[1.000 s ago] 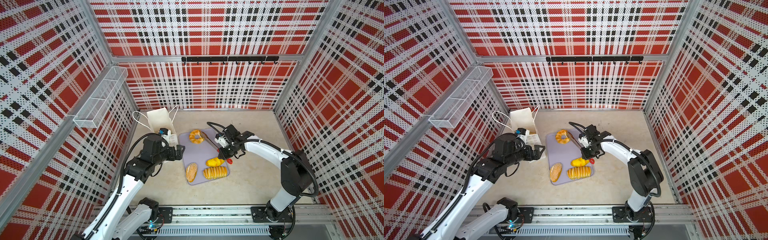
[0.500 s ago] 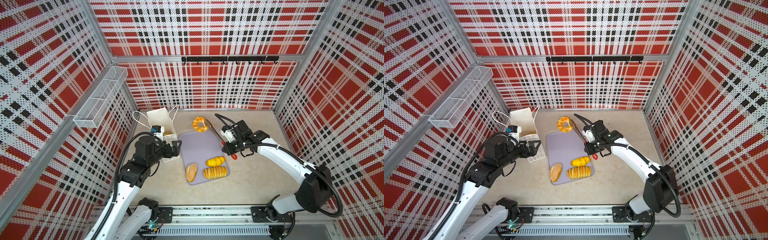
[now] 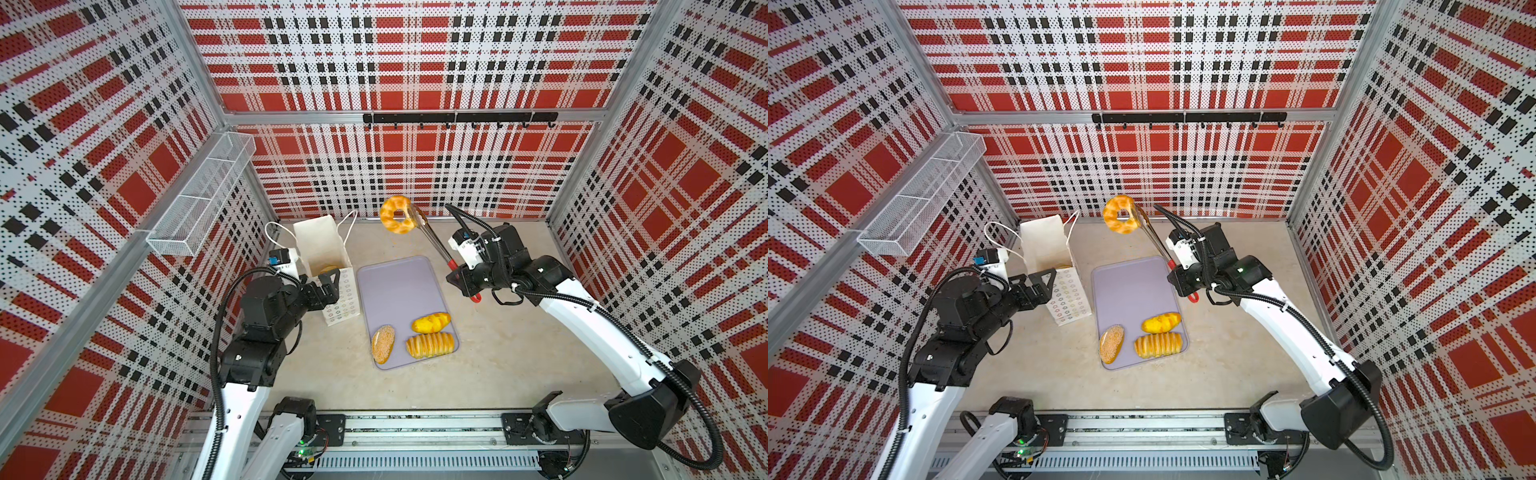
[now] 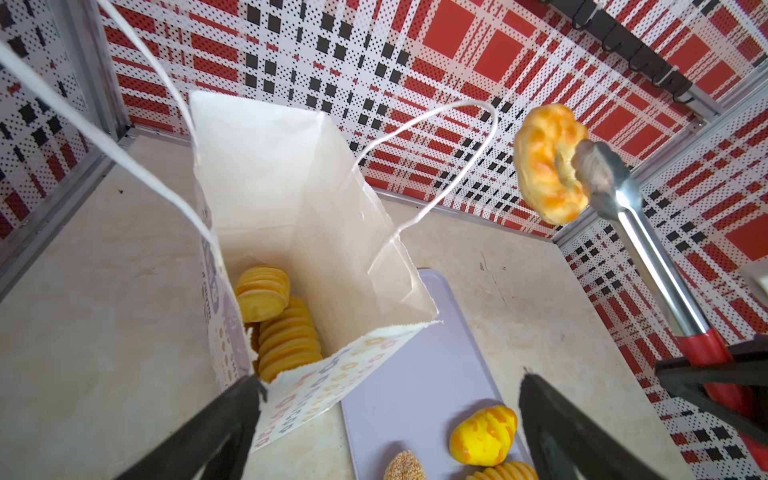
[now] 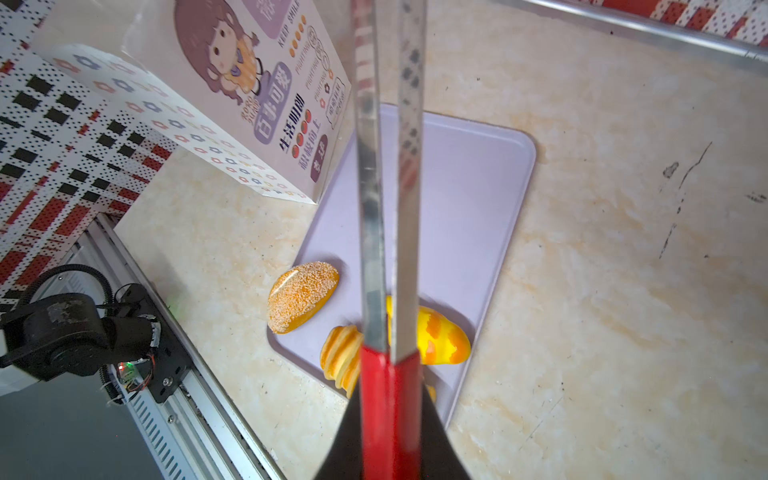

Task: Place the fake bread into the paper bag
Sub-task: 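Carry the ring donut in the tongs over the bag opening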

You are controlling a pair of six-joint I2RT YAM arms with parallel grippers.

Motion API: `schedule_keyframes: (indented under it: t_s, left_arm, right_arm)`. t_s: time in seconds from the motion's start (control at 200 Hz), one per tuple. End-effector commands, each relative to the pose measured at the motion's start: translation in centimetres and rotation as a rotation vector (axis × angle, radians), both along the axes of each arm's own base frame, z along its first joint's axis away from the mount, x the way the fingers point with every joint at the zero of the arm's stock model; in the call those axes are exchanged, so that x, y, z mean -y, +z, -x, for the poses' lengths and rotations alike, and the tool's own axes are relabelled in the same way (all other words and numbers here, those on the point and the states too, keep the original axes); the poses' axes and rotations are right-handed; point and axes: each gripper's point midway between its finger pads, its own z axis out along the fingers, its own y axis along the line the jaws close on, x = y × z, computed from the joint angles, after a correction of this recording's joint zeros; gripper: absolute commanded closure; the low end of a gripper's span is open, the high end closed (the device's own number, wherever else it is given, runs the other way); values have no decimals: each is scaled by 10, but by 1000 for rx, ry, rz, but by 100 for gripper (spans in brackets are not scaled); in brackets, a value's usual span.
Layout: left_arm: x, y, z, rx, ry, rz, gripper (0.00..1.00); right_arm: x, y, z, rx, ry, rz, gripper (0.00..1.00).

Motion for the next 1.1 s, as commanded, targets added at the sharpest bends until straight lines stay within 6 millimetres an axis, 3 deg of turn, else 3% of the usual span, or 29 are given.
schedule_keyframes:
  t_s: [0.0,0.276,0.496,0.616,0.767,1.097]
  left_arm:
    - [-8,26,4,68,18,8,0]
    - [-21,23,3,59,53,18,0]
    - [-29,24,5,61,76,21,0]
    - [-31,23,6,54,77,24,0]
    - [-35,20,9,50,87,18,0]
    - [-35,15,6,34,74,13,1]
  right_arm:
    - [-7,47,4,146,75,-78,92]
    - [-47,78,20,269,228,-81,92]
    - [-99,68,27,294,335,25,91]
    - [-117,63,22,278,349,42,91]
    - [-130,50,11,251,337,93,91]
    - [-147,15,9,218,331,202,89]
